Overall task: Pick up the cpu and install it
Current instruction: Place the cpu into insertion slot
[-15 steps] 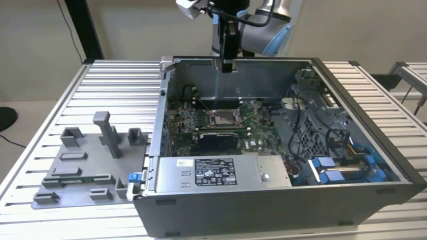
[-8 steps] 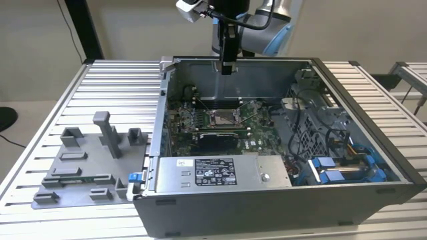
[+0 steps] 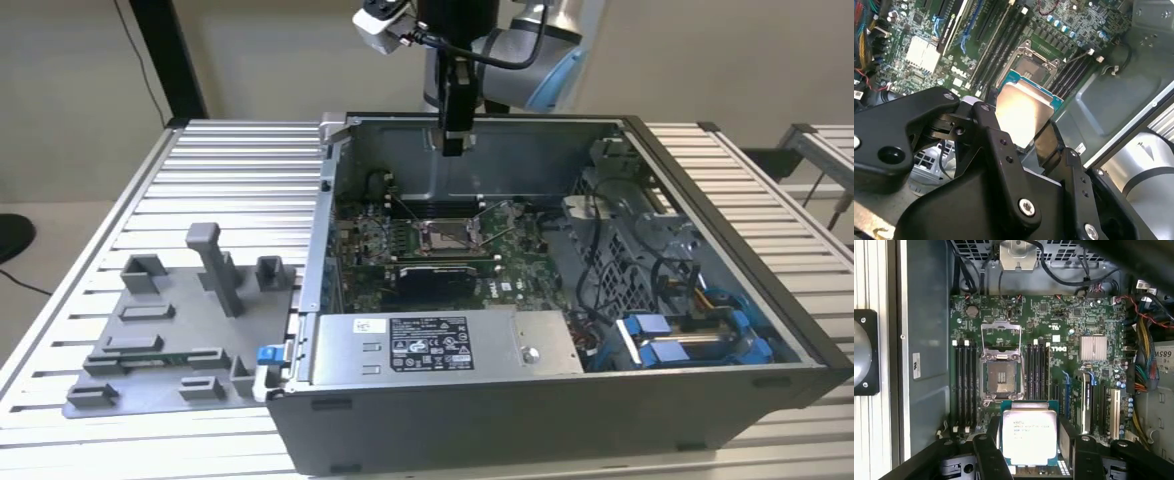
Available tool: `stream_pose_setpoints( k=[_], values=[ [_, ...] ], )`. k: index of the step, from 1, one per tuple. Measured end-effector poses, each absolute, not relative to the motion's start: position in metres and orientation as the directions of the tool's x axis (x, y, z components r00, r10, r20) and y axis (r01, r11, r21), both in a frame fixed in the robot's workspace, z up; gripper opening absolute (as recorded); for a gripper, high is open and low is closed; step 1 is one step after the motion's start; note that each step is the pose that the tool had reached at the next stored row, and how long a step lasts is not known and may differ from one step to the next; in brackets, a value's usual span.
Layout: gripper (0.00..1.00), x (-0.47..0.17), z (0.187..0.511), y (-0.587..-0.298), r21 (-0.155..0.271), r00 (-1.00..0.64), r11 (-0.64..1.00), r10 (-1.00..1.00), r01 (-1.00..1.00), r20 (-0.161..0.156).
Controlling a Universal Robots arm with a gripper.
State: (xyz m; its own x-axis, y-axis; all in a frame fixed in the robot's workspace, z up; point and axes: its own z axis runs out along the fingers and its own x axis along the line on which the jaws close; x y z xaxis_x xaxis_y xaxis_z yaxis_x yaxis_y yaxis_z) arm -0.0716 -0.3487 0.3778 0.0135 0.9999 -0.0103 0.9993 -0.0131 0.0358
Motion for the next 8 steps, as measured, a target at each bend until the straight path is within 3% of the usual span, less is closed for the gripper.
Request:
stream_pose_setpoints(
  k=[8],
  values=[
    [0.0,-0.072,0.366,-0.349,0.035,0.014,-0.013,1.0,0.999,-0.01]
  ],
)
